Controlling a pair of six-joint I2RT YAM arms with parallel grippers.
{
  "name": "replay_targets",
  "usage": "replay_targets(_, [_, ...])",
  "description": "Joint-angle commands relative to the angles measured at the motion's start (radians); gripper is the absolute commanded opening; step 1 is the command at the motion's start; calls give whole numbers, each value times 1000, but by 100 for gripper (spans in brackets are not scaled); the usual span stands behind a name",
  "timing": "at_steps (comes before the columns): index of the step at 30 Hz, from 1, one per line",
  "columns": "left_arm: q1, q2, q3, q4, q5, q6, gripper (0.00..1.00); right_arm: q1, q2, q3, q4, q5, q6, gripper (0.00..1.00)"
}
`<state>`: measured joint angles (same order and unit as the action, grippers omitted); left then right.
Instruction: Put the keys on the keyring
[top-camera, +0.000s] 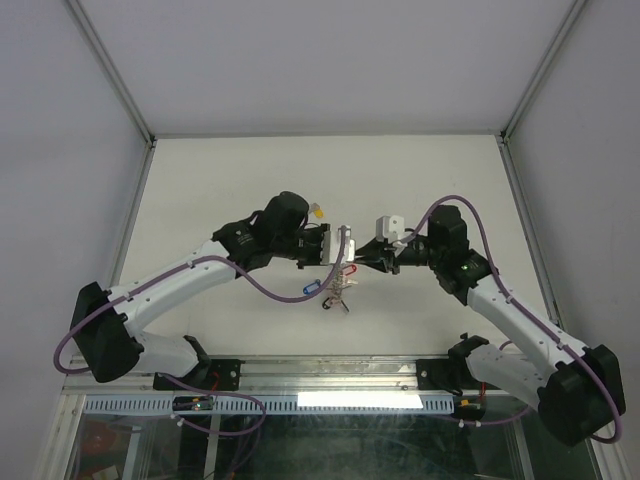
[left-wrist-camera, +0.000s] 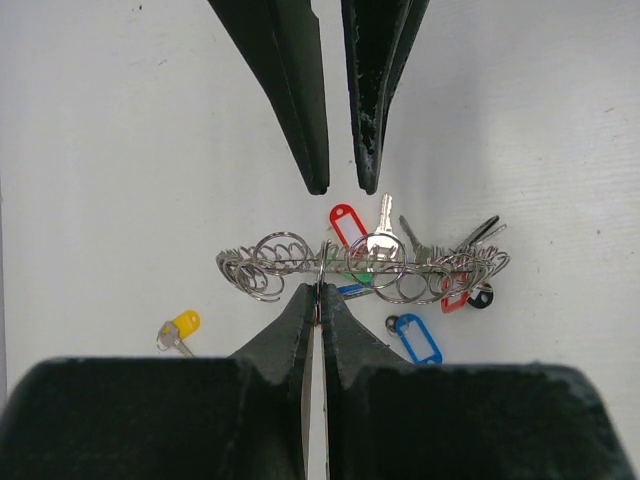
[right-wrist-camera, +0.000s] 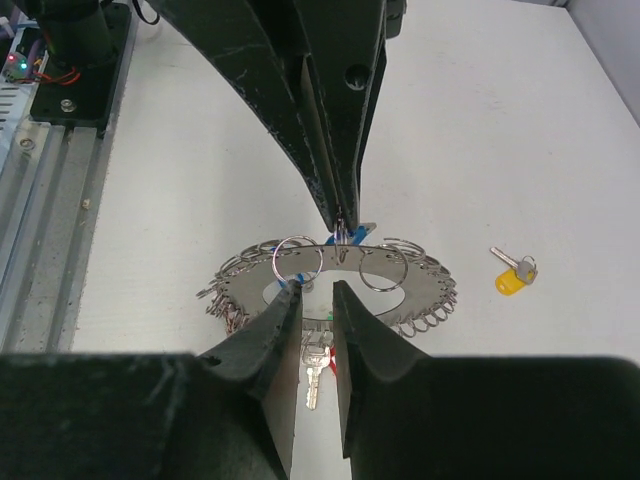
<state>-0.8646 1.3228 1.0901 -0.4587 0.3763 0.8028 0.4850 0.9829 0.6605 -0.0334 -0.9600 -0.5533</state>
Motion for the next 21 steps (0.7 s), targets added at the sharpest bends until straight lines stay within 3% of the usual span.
replay_targets(1, [-17,21,109,-99,-61,57,0,7,16,-50,221,21,113,21])
replay_targets(8, [-49,71,200,-247,-167,90,0,35,67,-101,368,37,199,22])
replay_targets(13, [-76,93,249,-306,-226,106,0,72,110,-157,566,92,324,22])
replay_targets(21, [-97,95,279,-340,-254,107,0,103,178,-183,741,151,434,24])
